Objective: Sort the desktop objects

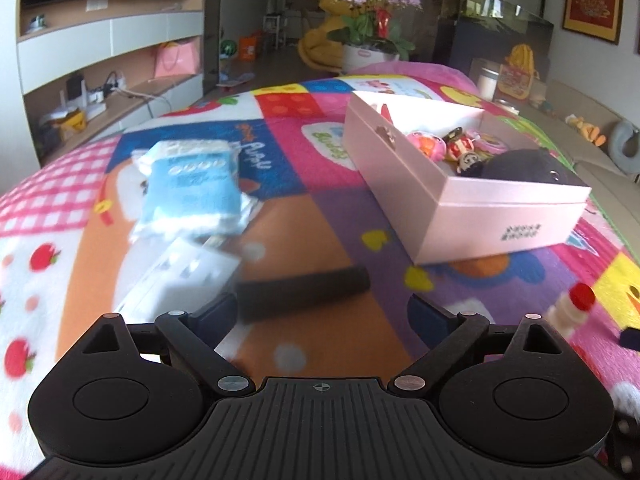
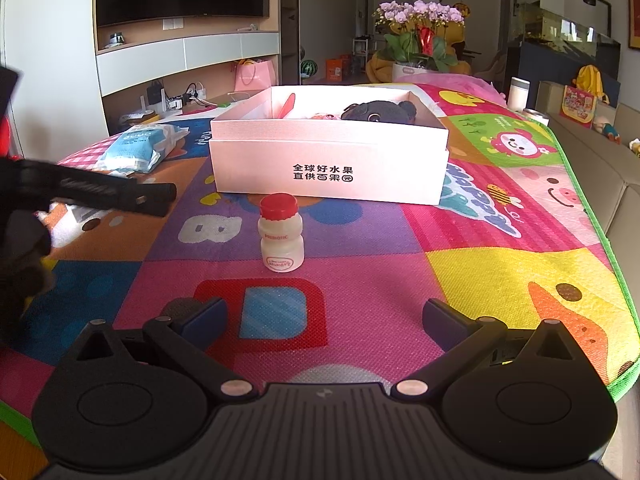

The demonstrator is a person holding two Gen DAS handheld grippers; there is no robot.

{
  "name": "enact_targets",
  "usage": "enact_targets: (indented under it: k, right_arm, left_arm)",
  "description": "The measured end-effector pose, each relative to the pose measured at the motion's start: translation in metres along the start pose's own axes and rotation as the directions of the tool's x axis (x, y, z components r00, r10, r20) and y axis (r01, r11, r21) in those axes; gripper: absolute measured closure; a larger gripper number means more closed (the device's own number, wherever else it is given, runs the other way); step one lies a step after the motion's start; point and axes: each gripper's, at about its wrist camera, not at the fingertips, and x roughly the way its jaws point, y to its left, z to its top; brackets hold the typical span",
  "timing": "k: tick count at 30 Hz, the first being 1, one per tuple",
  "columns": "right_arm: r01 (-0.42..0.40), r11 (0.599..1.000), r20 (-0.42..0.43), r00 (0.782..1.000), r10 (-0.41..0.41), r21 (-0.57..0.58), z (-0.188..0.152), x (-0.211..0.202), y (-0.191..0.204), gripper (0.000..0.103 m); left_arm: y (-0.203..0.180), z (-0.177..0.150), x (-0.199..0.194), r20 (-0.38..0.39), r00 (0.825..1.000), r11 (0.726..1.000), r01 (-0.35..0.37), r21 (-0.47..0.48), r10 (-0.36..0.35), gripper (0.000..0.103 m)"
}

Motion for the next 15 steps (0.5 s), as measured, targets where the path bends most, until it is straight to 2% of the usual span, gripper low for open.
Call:
enact_targets:
  k: [3, 5, 10, 15]
  right_arm:
    - [0.0, 1.0, 0.001, 1.0, 0.0, -0.001, 0.0, 0.0, 0.0, 0.0]
    - [0.0, 1.0, 0.001, 1.0, 0.0, 0.0, 0.0, 0.0, 0.0, 0.0]
    - [0.0, 1.0, 0.0, 1.0, 0.0, 0.0, 0.0, 0.0, 0.0, 0.0]
    - [-0.019, 1.0, -0.025, 1.0, 0.019, -0.004, 0.003, 0.001, -0.003, 0.0]
  left_arm:
    - [-0.004, 0.006, 0.01, 0.005, 1.0, 1.0, -0.01, 0.018, 0.01, 0.011]
    - [-0.007, 0.006, 0.012, 0.012, 1.0, 0.999, -0.027, 0.046, 0.026, 0.023]
    - [-0.006, 0.0, 0.003, 0.015, 1.0, 0.998, -0.013, 0.063, 0.012, 0.023]
    - [-0.003, -0.024, -0.028, 0.001, 1.0, 0.996, 0.024, 0.089, -0.025, 0.023]
